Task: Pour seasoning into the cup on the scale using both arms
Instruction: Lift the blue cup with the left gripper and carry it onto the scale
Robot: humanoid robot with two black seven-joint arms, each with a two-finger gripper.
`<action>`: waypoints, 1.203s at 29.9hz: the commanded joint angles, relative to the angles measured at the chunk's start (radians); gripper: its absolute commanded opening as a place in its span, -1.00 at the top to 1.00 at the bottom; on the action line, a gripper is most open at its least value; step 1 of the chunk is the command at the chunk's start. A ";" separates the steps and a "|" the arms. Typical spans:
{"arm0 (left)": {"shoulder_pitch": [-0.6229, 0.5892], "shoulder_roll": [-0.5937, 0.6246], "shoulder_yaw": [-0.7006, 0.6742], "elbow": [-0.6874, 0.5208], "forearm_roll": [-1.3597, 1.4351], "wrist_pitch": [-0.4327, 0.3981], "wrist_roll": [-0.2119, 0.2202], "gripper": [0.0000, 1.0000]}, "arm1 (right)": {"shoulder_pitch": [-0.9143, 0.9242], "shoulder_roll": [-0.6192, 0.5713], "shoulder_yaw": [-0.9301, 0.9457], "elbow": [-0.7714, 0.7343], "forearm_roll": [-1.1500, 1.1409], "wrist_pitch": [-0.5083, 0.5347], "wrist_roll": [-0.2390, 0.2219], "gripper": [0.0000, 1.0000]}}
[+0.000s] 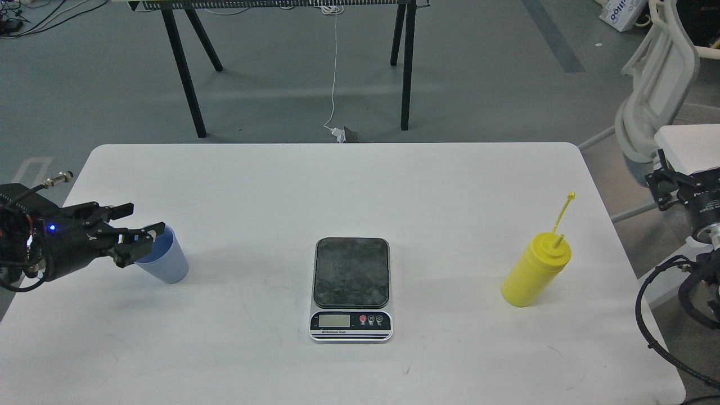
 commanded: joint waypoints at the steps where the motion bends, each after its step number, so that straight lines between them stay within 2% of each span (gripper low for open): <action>1: 0.000 -0.024 0.028 0.055 -0.002 0.001 -0.001 -0.03 | -0.001 -0.006 0.003 -0.003 0.000 0.000 0.000 -0.99; 6: -0.002 -0.082 0.037 0.146 -0.011 -0.001 -0.006 -0.03 | -0.006 -0.006 0.003 -0.005 0.000 0.000 0.000 -0.99; 8: -0.003 -0.090 0.038 0.158 -0.012 -0.001 -0.027 0.01 | -0.006 -0.006 0.003 -0.003 0.000 0.000 0.000 -0.99; 10: -0.002 -0.090 0.038 0.158 -0.014 -0.001 -0.042 0.24 | -0.006 -0.006 0.003 -0.003 0.000 0.000 0.000 -0.99; 14: -0.003 -0.088 0.037 0.158 -0.014 -0.001 -0.044 0.58 | -0.006 -0.006 0.003 -0.005 0.000 0.000 0.000 -0.99; 16: -0.005 -0.090 0.037 0.158 -0.016 -0.002 -0.044 0.86 | -0.009 -0.006 0.003 -0.003 0.000 0.000 0.000 -0.99; 22: -0.013 -0.100 0.032 0.155 -0.023 -0.004 -0.046 0.95 | -0.024 -0.005 0.005 0.000 0.000 0.000 0.009 -0.99; 26: -0.048 -0.134 0.032 0.111 -0.032 -0.015 -0.046 0.96 | -0.029 -0.005 0.014 0.001 0.000 0.000 0.018 -0.99; 29: -0.150 -0.123 0.032 0.008 -0.034 -0.080 -0.046 0.96 | -0.040 -0.006 0.037 0.003 0.000 0.000 0.018 -0.99; 32: -0.305 -0.105 0.025 -0.139 -0.067 -0.233 -0.047 0.96 | -0.044 -0.008 0.045 0.001 0.000 0.000 0.018 -0.99; 34: -0.394 -0.120 0.025 -0.185 -0.120 -0.341 -0.039 0.96 | -0.053 -0.013 0.046 0.001 0.000 0.000 0.018 -0.99; 36: -0.463 -0.190 0.031 -0.204 -0.134 -0.409 -0.026 0.97 | -0.057 -0.013 0.046 0.001 0.000 0.000 0.018 -0.99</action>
